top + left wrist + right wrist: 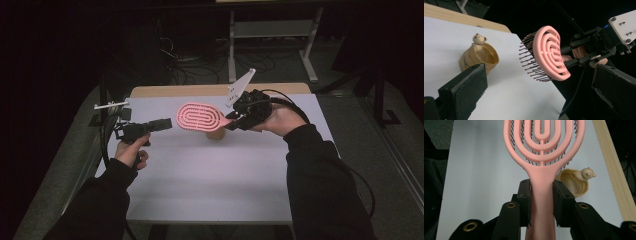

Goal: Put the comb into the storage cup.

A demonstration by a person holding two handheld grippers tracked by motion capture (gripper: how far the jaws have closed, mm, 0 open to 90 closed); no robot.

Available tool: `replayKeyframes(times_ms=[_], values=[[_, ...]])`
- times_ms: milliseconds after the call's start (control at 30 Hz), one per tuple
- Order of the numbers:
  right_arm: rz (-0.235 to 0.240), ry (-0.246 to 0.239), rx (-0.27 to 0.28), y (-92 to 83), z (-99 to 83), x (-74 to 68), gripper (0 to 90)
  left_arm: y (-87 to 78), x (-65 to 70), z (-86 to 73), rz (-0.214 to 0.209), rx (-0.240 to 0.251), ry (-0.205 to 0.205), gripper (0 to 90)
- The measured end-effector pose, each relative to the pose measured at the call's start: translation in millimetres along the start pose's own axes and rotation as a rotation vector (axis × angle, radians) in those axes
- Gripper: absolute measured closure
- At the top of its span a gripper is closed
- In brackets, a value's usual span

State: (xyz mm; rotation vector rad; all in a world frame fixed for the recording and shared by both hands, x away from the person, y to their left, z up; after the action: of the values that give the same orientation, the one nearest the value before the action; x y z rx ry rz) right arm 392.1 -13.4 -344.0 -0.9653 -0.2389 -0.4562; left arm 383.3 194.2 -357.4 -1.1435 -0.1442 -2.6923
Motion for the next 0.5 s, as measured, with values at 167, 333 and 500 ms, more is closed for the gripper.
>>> replayKeyframes(times_ms=[167,333,500], values=[[-0.002,-0.005,0.000,0.2,-0.4,0.0,68.6,12.3,3.3,1.5,-0.007,-0.029,-0.013,0.0],[-0.002,-0.002,0.003,0.5,0.3,0.0,68.5,19.6,1.5,0.4,0.003,-0.046,-0.030,0.0],[0.009,-0.010,0.015,2.8,5.1,-3.7,68.6,32.3,0.1,-1.4,-0.008,-0.055,-0.048,0.0]])
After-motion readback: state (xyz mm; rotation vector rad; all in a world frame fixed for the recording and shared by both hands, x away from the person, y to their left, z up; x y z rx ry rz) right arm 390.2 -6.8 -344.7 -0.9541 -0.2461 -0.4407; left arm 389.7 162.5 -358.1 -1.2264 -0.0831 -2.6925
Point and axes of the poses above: each handheld gripper's, and its own axes: y roughly forward along the jaws, z roughly out of its top, x roughly to its right, the point moved 9 cm from there along y, roughly forward along the jaws, and after that the axes turned 15 degrees about -z, right-handed, at the moved point
